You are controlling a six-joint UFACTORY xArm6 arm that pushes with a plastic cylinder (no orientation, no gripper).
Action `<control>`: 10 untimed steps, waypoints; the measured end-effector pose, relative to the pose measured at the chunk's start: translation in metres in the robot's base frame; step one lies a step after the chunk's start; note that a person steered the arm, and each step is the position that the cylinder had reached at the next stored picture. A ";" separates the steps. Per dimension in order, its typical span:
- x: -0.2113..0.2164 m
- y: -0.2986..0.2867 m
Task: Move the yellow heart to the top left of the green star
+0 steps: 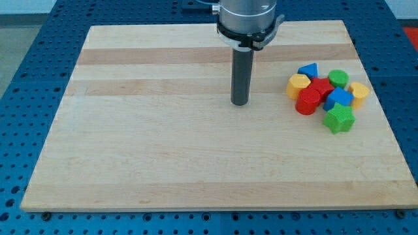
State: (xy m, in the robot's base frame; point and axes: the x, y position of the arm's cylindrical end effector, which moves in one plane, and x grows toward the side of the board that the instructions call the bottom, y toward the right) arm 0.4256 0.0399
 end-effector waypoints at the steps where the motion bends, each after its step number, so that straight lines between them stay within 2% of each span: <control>1: -0.001 -0.003; 2: -0.101 -0.008; 3: -0.152 -0.008; 4: -0.182 0.063; 5: -0.217 0.157; 6: -0.232 0.199; 8: -0.163 0.194; 9: -0.174 0.229; 10: -0.128 0.257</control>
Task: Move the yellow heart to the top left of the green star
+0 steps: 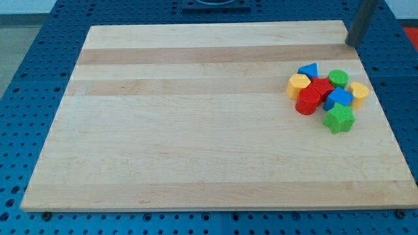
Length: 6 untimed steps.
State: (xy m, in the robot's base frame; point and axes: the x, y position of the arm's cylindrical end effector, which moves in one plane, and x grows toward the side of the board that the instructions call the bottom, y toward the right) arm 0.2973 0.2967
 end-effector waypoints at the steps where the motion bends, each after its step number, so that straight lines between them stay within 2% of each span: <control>1: 0.084 0.000; 6: 0.152 -0.034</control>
